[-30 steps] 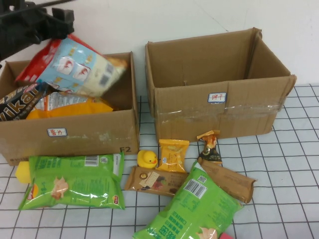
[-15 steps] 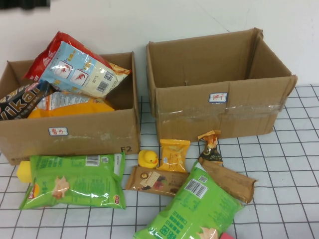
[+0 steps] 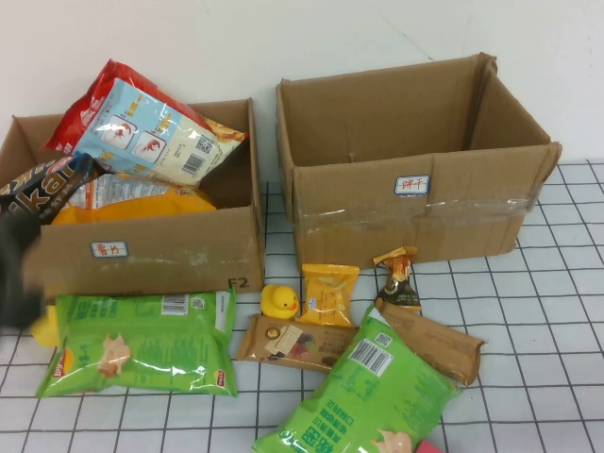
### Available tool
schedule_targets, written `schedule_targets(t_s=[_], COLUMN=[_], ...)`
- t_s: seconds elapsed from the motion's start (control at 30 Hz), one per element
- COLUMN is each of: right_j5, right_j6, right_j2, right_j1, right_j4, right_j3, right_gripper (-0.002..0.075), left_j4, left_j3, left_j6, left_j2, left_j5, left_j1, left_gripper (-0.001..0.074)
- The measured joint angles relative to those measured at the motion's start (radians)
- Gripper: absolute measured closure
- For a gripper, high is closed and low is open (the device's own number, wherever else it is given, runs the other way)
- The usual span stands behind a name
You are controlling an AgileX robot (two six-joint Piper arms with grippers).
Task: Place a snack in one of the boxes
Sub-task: Pick up the biscuit
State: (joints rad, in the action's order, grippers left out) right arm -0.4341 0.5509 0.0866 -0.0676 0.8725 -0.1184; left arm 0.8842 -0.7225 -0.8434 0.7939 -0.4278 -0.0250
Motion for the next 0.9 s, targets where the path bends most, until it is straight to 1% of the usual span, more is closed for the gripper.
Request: schedule_targets(t_s=[0.13,0.27,0.43,0.57,0.73,0.77,0.83,0.9], right_j5=[-0.033,-0.102,-0.195,-0.239,-0.246,-0.246,-0.246,-0.246], right_j6=[0.145,0.272,0.3,0.305,0.305,0.299,0.258,0.179], right_j2=[0.187,0.384,0.59,0.722,0.875,0.932,0.995,1.06], right_j1=[0.0,0.0,0.0,0.008,0.087,0.136,0.189,0.256], right_j4=[-0.076,-0.199,-0.237,-0.245,-0.264,-0.291,-0.342,-0.419], right_j3=[-0.124,-0.255,-0.416,-0.513,-0.65,-0.703,-0.756,-0.816], right_gripper=[0.0727,0.0727,0.0727,0.0727,0.0727,0.0727,0.0727,0.0727], left_j4=[0.03,0.037,0.04,0.04,0.04,0.04,0.04,0.04], left_j3=[0.183,0.304,0.392,0.426,0.458,0.464,0.464,0.466], left_j6=[0.017,0.058,0.067,0.067,0.069,0.072,0.073,0.073], left_j2=[-0.151,-0.297,-0.475,-0.56,-0.589,-0.59,-0.59,-0.59], left_j5=[0.027,0.082,0.164,0.184,0.183,0.181,0.181,0.178], left_j1=[0.0,0.0,0.0,0.0,0.0,0.0,0.0,0.0], left_gripper=[0.0735,0.0735,0.0735,0.0735,0.0736,0.0736,0.0735,0.0736])
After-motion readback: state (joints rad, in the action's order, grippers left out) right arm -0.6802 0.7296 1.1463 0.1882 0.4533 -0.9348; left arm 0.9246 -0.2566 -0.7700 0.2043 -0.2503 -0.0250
